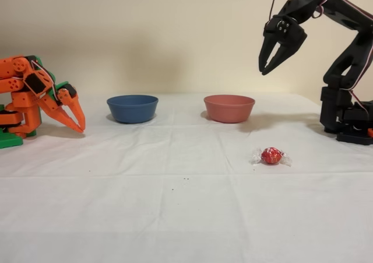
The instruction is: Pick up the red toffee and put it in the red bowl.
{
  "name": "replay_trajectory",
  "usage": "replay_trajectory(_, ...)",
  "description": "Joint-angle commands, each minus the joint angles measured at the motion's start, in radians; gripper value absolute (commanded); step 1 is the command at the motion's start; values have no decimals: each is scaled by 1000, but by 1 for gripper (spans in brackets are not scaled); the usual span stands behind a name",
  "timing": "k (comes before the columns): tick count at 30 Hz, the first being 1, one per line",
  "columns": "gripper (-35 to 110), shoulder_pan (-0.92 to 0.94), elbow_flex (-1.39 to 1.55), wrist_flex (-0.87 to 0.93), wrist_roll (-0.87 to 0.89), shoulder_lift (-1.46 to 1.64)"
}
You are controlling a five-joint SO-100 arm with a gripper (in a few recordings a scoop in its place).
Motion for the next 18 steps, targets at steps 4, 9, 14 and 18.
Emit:
replay_trajectory(4, 1, -115, -94, 72, 49, -38)
replay_trajectory(9, 1, -189, -34, 61, 103, -34)
replay_trajectory(14, 1, -227, -26, 29, 64, -49)
replay_trajectory(18, 1, -233, -5, -11, 41, -72)
